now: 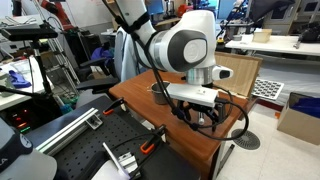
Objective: Take the marker out of the pot and put it on the right side of the table
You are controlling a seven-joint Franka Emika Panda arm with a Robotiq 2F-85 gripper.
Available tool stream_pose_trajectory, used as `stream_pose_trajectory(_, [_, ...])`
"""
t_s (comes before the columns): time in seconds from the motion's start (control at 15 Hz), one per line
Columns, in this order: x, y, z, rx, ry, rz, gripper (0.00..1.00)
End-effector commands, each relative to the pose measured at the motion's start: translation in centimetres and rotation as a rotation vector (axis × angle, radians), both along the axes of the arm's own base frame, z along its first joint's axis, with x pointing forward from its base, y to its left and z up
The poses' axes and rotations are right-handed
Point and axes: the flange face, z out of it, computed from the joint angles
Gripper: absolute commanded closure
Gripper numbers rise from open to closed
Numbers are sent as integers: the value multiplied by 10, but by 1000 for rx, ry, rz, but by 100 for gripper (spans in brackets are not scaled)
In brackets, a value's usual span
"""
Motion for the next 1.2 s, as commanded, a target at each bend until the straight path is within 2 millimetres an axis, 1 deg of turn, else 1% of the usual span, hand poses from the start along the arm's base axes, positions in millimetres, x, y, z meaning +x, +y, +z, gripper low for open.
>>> stream_pose_trajectory(0.0, [1,5,17,-1,-28,15,0])
stream_pose_trajectory(0.2, [5,15,40,-9,-67,35,0])
stream_pose_trajectory(0.53, [6,45,92,-14,-153,78,0])
stream_pose_trajectory(0.67, [3,57,110,-17,-186,89,0])
stream_pose_trajectory(0.8, [-1,65,125,-27,-196,87,0])
stream_pose_trajectory(0.87, [10,60,115,-14,-187,93,0])
stream_pose_trajectory(0.93, [8,63,119,-14,-194,92,0])
stream_pose_trajectory(1.13, [7,61,115,-14,-186,89,0])
